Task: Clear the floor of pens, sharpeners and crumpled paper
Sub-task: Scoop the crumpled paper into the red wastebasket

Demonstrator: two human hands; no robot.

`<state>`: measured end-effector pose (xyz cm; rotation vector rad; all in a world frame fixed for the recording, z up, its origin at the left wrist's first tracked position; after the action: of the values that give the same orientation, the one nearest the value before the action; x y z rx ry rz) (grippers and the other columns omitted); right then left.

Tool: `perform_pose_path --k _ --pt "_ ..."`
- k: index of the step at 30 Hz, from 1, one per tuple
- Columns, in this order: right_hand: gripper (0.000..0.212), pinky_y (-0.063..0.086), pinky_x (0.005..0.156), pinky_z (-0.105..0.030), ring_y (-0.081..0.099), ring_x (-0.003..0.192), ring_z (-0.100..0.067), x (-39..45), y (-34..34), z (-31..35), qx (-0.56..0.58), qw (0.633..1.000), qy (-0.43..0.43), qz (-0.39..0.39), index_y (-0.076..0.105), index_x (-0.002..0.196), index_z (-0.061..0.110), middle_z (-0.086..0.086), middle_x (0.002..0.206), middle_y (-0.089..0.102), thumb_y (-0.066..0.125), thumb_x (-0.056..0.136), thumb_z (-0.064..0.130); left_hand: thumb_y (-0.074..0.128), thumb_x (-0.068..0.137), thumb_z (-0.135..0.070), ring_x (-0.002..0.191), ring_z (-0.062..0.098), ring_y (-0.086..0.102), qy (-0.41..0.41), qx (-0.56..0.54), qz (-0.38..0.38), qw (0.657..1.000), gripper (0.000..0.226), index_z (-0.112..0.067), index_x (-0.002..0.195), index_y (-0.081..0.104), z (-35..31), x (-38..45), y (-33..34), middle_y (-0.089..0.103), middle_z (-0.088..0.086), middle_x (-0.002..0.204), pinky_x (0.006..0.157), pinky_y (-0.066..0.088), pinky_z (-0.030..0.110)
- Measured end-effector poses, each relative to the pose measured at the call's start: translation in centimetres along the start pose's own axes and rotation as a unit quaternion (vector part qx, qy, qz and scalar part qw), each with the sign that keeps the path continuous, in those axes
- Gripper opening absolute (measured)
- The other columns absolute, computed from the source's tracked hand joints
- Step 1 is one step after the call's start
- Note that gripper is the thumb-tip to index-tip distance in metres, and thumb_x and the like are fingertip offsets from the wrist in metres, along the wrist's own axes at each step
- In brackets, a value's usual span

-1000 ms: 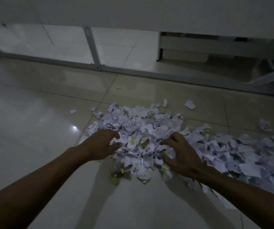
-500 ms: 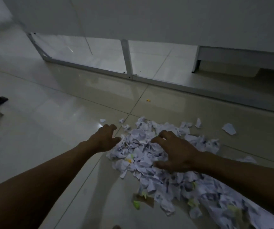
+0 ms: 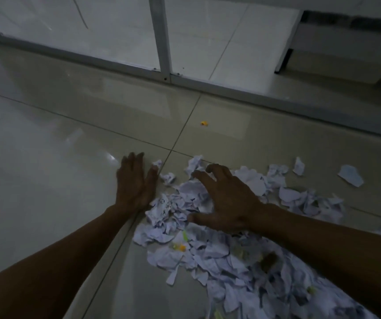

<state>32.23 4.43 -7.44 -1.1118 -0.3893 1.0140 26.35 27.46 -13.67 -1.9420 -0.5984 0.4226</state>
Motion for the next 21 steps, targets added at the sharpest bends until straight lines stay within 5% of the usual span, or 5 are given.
perform_pose_path --k 7,14,16,18,21 --pt "0.111 0.016 0.118 -0.048 0.008 0.147 -0.025 2.0 2.0 -1.1 0.097 0.99 0.07 -0.073 0.014 0.153 0.031 -0.005 0.159 0.014 0.05 0.062 0.084 -0.007 0.081 -0.074 0.147 0.016 -0.011 0.176 -0.011 0.135 0.975 0.091 -0.021 0.153 0.008 -5.7 -3.6 3.2 -0.004 -0.004 0.16 0.116 -0.008 0.045" --pt "0.103 0.004 0.119 -0.051 -0.001 0.149 -0.019 4.3 1.8 -3.0 0.102 0.993 0.055 0.031 0.013 0.154 0.032 0.007 0.163 0.006 0.034 0.071 0.09 0.01 0.082 -0.059 0.144 0.007 0.016 0.223 -0.103 0.187 0.951 0.076 -0.026 0.147 0.032 -7.9 -6.0 3.0 0.028 -0.009 0.153 0.12 0.0 0.04" --pt "0.087 0.009 0.118 -0.051 0.015 0.146 -0.018 4.7 1.7 -3.1 0.085 0.995 0.034 0.034 0.037 0.146 0.03 0.005 0.158 0.025 0.027 0.08 0.084 0.018 0.087 -0.054 0.131 0.002 0.033 0.215 -0.168 0.158 0.949 0.063 -0.029 0.139 0.042 -7.7 -5.9 1.9 0.042 -0.012 0.14 0.119 0.012 0.039" --pt "0.077 0.032 0.104 -0.045 0.05 0.115 -0.016 5.0 1.0 -2.8 0.067 0.995 -0.019 -0.064 0.07 0.104 0.021 -0.002 0.12 0.061 0.026 0.084 0.081 0.028 0.089 -0.048 0.119 0.006 0.046 0.211 -0.2 0.117 0.949 0.059 -0.016 0.131 0.055 -7.4 -5.2 0.8 0.055 -0.004 0.13 0.114 0.028 0.04" --pt "0.068 0.036 0.066 -0.032 0.046 0.066 -0.016 5.3 -0.1 -3.3 0.081 0.969 -0.069 -0.225 0.058 0.062 0.011 -0.003 0.068 0.05 0.041 0.087 0.072 0.037 0.09 -0.036 0.109 0.017 0.058 0.225 -0.227 0.038 0.947 0.047 -0.008 0.118 0.061 -7.0 -3.4 -0.1 0.062 0.005 0.12 0.094 0.045 0.029"
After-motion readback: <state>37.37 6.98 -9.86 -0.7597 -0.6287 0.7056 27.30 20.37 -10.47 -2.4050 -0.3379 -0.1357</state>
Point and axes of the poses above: each hand's wrist, its own x-axis towards the middle knuckle, its own y-axis out of the palm, z = x × y, the point moved 5 cm from there along x, towards the middle knuckle
